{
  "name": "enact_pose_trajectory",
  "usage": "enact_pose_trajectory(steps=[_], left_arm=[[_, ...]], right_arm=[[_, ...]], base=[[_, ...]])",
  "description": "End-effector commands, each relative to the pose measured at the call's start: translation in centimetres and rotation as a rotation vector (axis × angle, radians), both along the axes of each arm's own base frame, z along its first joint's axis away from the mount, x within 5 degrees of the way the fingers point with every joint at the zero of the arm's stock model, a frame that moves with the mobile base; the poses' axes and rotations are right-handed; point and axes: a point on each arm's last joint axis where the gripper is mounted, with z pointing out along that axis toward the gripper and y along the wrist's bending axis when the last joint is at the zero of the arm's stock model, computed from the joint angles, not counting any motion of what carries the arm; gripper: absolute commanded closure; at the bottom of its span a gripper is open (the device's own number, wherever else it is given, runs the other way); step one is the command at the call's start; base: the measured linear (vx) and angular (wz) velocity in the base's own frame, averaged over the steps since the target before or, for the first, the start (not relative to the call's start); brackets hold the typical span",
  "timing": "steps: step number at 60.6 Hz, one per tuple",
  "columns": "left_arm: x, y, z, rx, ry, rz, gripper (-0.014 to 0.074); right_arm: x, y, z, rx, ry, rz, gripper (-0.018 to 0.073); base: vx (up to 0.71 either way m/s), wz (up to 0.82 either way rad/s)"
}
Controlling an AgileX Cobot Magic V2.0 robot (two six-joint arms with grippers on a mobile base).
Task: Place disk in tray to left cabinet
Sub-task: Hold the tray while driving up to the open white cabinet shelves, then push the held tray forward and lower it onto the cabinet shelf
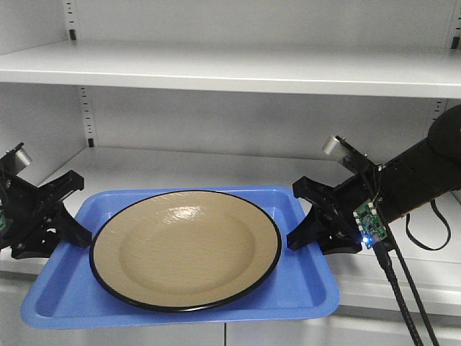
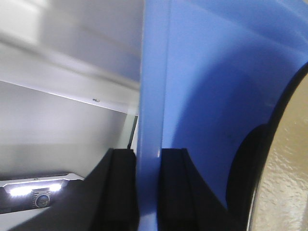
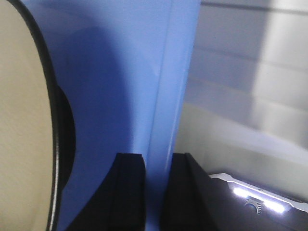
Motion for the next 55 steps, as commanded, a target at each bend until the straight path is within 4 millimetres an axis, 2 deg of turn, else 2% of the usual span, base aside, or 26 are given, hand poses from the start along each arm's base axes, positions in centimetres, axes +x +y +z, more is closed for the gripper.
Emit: enact_pose_trajectory(steps=[1,55], left_arm=[[-1.48,-1.66,3.63,-0.16,-0.068,-0.026,0.0597],[-1.48,-1.66,3.63,-0.16,-0.068,-0.026,0.0597]], right_arm=[[-1.69,1.31,4.2,0.175,-0.083,0.032,0.0564],[-1.69,1.31,4.2,0.175,-0.083,0.032,0.0564]], base=[[0.16,-0.12],[0.07,-0.09]])
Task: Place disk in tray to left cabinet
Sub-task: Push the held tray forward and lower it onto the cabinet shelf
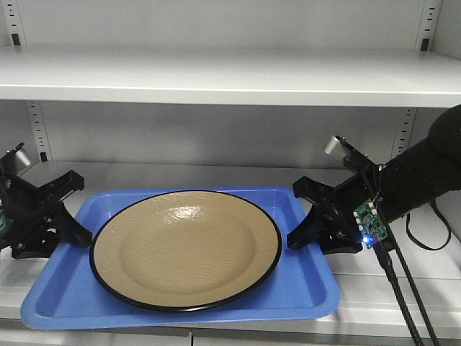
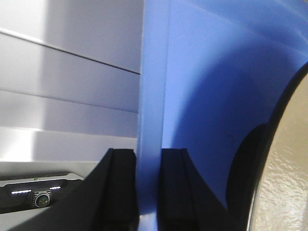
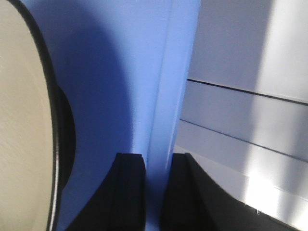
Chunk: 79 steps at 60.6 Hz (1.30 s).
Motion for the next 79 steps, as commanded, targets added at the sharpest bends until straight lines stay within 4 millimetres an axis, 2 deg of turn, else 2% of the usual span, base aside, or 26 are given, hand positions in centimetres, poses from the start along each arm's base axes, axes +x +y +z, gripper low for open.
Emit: enact_pose_trajectory(steps=[1,47,60,68,79], left_arm=[[-1.5,-1.7,3.6,-0.16,-0.068,-0.026,0.0597],[-1.2,-1.6,3.8,-0.162,-0.098,-0.001,0.0597],[0.5,-1.3,3.3,-0.165,-0.166,0.078,0.0597],[2.0,-1.0,2.3,-0.164,-0.189,0.131,0.0597],[4.3,-0.7,0.5,-0.163,-0.21,0.207,0.0597]], right_arm=[[-1.7,1.3,4.2,0.175,-0.083,0.032,0.0564],[-1.7,1.3,4.2,0.174,-0.083,0.032,0.0564],[-0.4,1.0,4.6,0.19,-0.175,-0.09,0.0564],[0.2,0.8,4.6,0.187,-0.217,-0.136,0.0564],[2.2,0.9,2.5,0.179,-0.18,-0.199,0.0564]], base=[[0.01,-0.03],[0.0,0.0],[0.0,0.0],[0.0,0.0],[0.0,0.0]])
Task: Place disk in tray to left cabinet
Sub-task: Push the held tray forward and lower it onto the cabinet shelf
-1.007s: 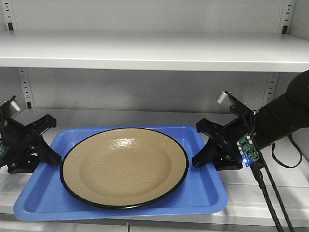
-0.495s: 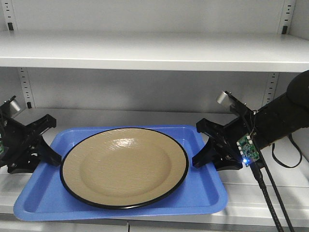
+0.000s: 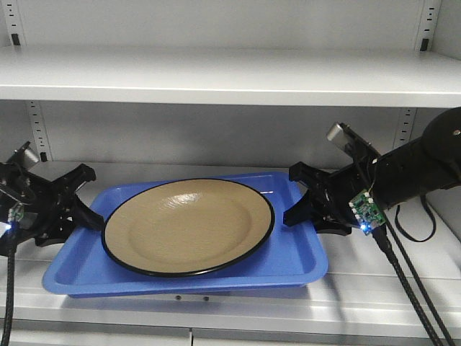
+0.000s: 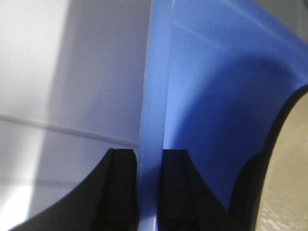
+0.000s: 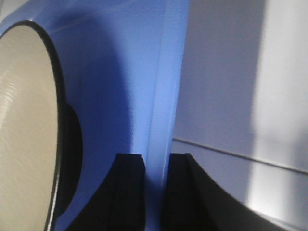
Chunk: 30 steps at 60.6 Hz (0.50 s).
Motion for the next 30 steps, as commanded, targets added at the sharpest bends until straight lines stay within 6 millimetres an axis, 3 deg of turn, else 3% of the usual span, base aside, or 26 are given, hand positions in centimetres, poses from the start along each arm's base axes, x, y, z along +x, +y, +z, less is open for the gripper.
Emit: enact_pose_trajectory(steps=[1,30], left_arm=[[0.6,-0.7,2.6,-0.109,-0.122,0.074,0.0597],[4.3,0.3,-0.5,-0.084,-0.193,0.219,0.0583]], right_arm=[[0.0,0.9,3.0,0.146,-0.089,-0.053,0.0564],[4.4,1.2,-3.2,0.161,-0.018,-0.152,0.0541]], base=[[0.0,0.0],[0.0,0.0]])
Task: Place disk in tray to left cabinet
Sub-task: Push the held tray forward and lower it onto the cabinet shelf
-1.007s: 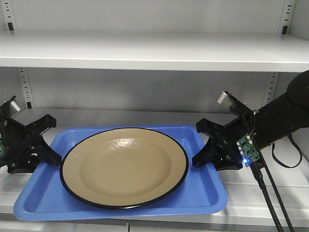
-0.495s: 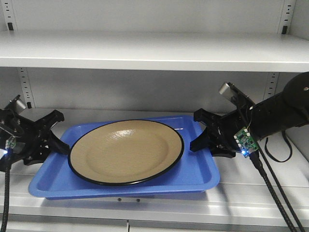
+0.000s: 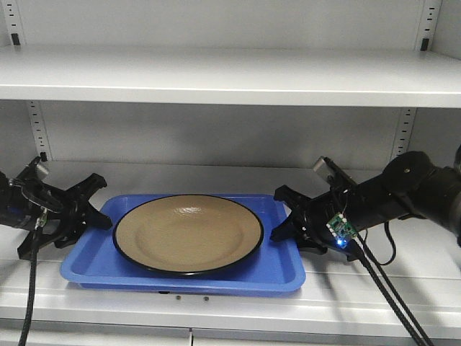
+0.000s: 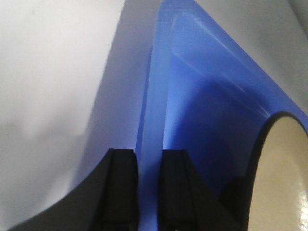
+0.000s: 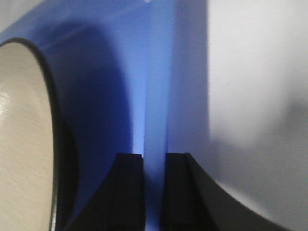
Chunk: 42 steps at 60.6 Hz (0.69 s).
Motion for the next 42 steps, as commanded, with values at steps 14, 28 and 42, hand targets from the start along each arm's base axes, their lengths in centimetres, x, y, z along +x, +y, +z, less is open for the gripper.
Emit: enact_pose_trajectory(steps=[14,28,42], left_arm=[[0.6,-0.2,2.3,-0.031,-0.13,0.03,0.0531],[0.5,-0.2,2.7,0.008,-0.17,0.002,0.0433],[0.4,-0.1,2.9,0.086,-0.228,-0.067,0.0279]], right_arm=[[0.5,0.3,2.7,0.071,-0.118,-0.045,0.0456],[0.6,0.2,2.7,0.062,-0.125,-0.045,0.0282],[0.8,0.0,2.9,0.061,-0.151,-0.07,0.0185]], base=[[0.0,0.0],[0.0,0.0],[0.0,0.0]])
